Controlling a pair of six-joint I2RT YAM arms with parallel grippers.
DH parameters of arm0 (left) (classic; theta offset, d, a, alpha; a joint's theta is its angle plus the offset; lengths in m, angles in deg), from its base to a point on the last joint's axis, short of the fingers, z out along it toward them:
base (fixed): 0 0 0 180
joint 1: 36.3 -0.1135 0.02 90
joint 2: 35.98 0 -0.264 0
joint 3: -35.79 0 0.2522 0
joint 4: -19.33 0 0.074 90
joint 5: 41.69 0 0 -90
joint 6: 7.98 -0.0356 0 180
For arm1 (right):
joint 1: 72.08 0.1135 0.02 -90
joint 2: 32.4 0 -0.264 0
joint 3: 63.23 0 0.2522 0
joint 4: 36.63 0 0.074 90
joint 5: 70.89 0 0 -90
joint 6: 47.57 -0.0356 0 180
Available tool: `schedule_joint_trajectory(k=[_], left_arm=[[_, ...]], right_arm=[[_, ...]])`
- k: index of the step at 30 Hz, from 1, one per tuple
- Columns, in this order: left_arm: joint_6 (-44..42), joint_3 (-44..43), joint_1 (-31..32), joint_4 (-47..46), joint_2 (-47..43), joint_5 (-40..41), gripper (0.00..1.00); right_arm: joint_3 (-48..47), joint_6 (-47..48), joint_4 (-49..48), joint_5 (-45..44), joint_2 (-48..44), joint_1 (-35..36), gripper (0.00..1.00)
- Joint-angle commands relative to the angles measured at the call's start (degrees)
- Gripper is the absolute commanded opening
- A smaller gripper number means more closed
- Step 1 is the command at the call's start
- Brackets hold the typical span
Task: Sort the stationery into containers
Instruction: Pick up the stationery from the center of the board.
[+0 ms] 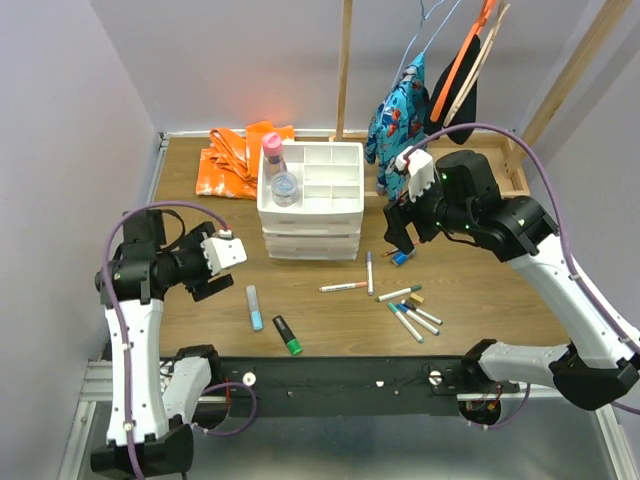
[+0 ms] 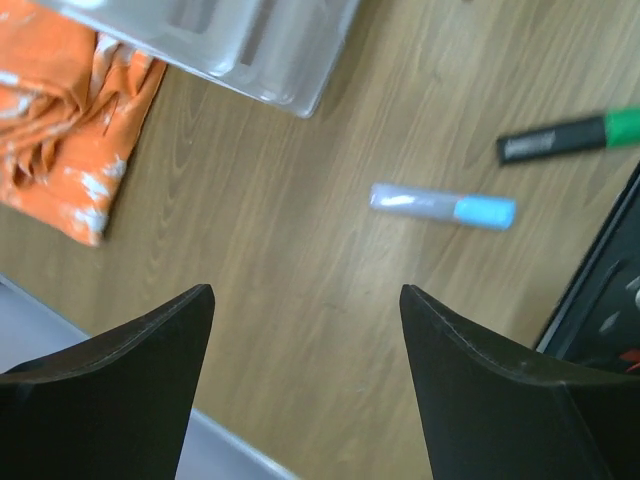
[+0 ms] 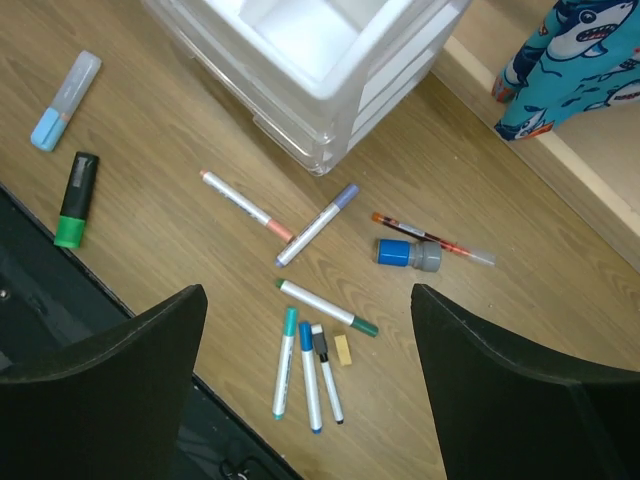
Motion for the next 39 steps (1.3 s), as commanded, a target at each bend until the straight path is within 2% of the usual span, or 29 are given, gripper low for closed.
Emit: schedule_joint_trajectory(k=[1, 2, 3, 6, 8, 10, 13, 17, 23, 31, 39], left_arm=[[-34.39, 5.42, 5.27, 14.03, 2.76, 11.41, 0.83], [-38.52, 6.83, 7.28, 13.94, 3.03, 14.91, 0.83], [-46.92, 8.24, 7.65, 13.94, 3.55, 15.9, 0.83], [-60.92, 13.69, 7.92, 12.8, 5.66, 17.57, 0.81], [-64.57, 17.82, 8.36, 10.61, 7.07, 16.62, 0.8], [-67.29, 21.07, 12.3, 8.32, 8.64, 15.12, 0.78], [-67.66, 23.36, 18.18, 6.91, 11.98, 12.5, 0.72], [-62.76, 25.04, 24.08, 1.73, 15.5, 12.04, 0.68], [-57.38, 20.39, 30.32, -1.26, 22.97, 11.69, 0.66], [-53.95, 18.97, 34.9, -8.47, 29.47, 14.76, 0.64], [-54.83, 18.63, 35.43, -9.09, 33.78, 19.16, 0.62]], right_arm=[[-1.23, 0.62, -0.76, 2.72, 2.32, -3.97, 0.88], [-2.11, 1.33, -0.42, 2.45, 3.11, -5.46, 0.87], [-3.86, 1.77, -0.06, 0.71, 4.6, -8.26, 0.86], [-8.34, 3.71, 1.17, -1.49, 7.06, -12.67, 0.85], [-11.07, 3.54, 2.65, -0.81, 8.21, -15.13, 0.85], [-14.14, 1.79, 3.19, 2.44, 9.18, -19.7, 0.86], [-14.43, -1.46, 2.84, 8.14, 9.62, -24.19, 0.86], [-11.61, -4.28, -0.76, 11.15, 9.53, -27.97, 0.86], [-12.14, -4.63, -1.11, 11.94, 10.15, -28.77, 0.88], [-10.91, -4.46, -1.47, 12.12, 9.36, -28.77, 0.88], [-10.65, -4.2, -1.55, 11.33, 8.48, -29.3, 0.89]])
